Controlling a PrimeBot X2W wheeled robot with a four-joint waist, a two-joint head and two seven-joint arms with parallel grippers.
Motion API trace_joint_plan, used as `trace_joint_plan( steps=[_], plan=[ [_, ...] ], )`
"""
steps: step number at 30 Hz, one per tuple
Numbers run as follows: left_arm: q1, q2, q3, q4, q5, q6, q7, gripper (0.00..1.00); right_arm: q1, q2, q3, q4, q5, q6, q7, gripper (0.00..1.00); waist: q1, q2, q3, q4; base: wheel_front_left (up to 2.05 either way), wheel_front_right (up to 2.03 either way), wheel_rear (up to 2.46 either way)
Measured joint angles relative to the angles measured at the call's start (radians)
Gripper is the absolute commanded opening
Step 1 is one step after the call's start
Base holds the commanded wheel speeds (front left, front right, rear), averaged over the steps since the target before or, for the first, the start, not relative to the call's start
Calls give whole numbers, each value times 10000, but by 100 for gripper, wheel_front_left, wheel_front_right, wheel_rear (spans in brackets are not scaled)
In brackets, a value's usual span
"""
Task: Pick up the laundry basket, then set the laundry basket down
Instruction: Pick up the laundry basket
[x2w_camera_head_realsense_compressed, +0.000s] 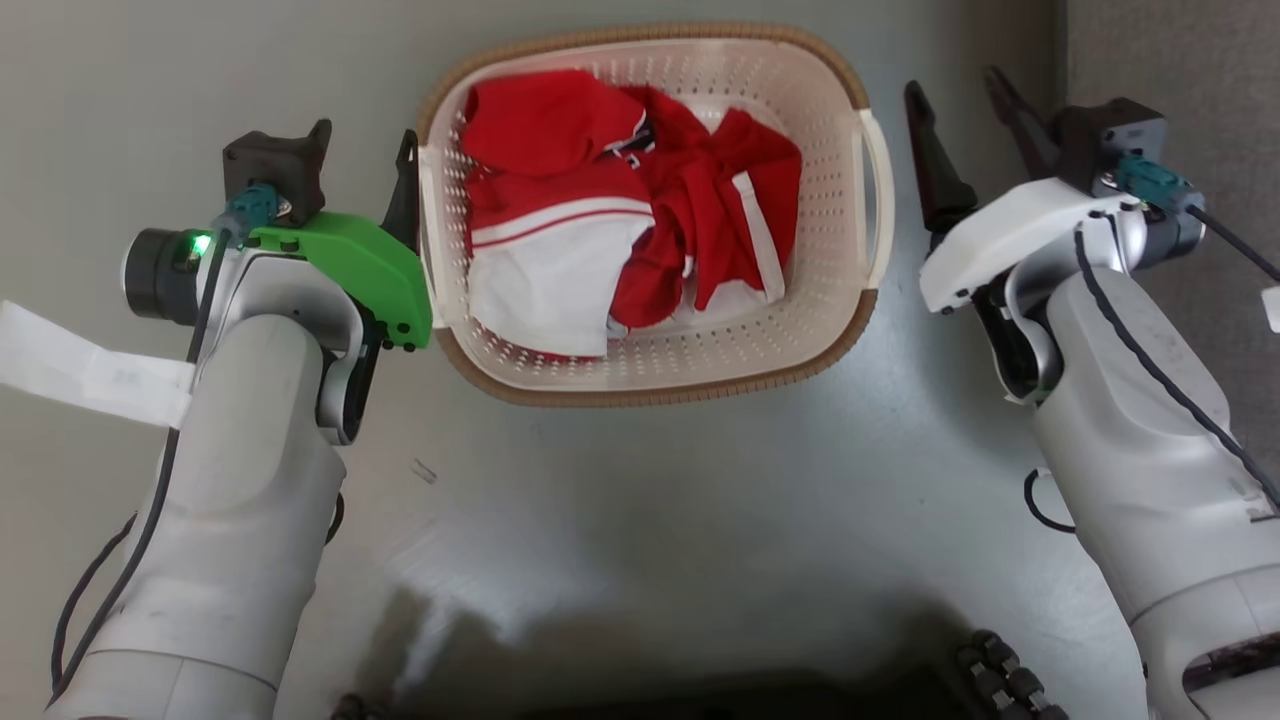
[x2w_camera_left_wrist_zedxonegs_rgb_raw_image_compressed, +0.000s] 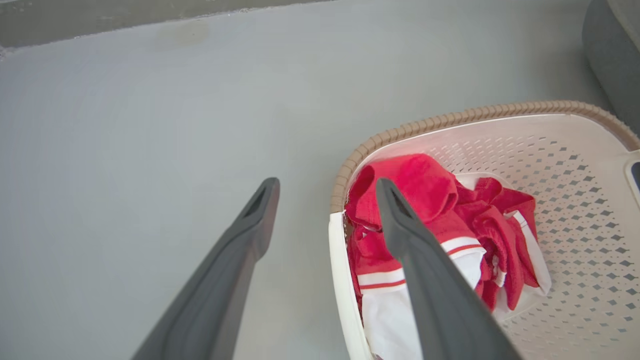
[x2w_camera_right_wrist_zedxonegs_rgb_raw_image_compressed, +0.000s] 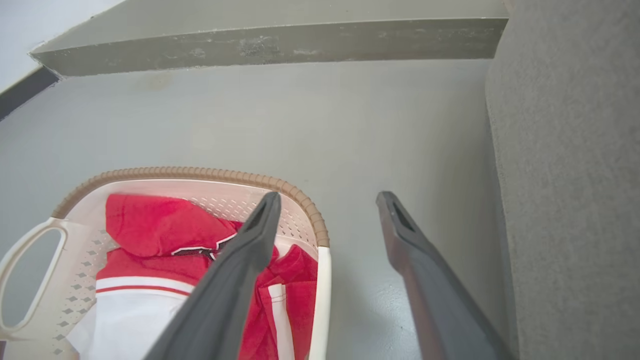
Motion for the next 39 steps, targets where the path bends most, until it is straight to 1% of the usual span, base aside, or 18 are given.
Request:
trace_joint_plan(
  steps=[4,9,11,14,27,30,31,32,33,34,35,39],
  plan=[
    [-132,-35,-33,460,-46,-92,-2,100,-236,92,109,376,-71,90,-12,100,0,0,335,-54,0,0,0],
    [-400,-81,-96,1022,-50,-359,-88,100,-447,196,222,844,-71,100,-15,100,0,0,710,-120,0,0,0],
    [-474,-88,-125,1223,-54,-433,-130,100,-460,230,334,1032,-73,188,-17,100,0,0,827,-143,0,0,0],
    [-587,-98,-150,1528,-63,-518,-178,100,-549,272,476,1287,-111,201,-29,100,0,0,978,-172,0,0,0],
    [-1337,-180,-150,2778,-424,-784,-171,100,-1064,416,731,2173,-115,305,-104,100,0,0,1501,-191,0,0,0],
    [-1564,-224,-136,3016,-476,-792,-148,100,-1231,416,755,2366,-111,393,-104,100,0,0,1607,-166,0,0,0],
    [-1625,-230,-138,3066,-476,-794,-107,95,-1284,418,777,2406,-111,405,-104,100,-1,0,1640,-158,0,0,0],
    [-1689,-236,-140,3150,-489,-821,-82,44,-1335,422,813,2483,-109,445,-105,93,-1,-1,1667,-151,0,0,0],
    [-1736,-245,-150,3273,-546,-886,-23,44,-1374,431,844,2571,-82,470,-104,93,0,0,1681,-144,0,0,0],
    [-1761,-261,-174,3336,-596,-924,35,0,-1396,441,859,2625,-52,531,-105,27,-1,0,1688,-142,0,0,0],
    [-1778,-305,-190,3375,-642,-947,38,0,-1423,453,872,2690,-46,537,-105,0,-1,0,1692,-142,0,0,0],
    [-1988,-470,-224,3643,-849,-1014,88,0,-1481,575,957,2922,63,619,-105,0,-1,0,1709,-141,0,0,0]
  ],
)
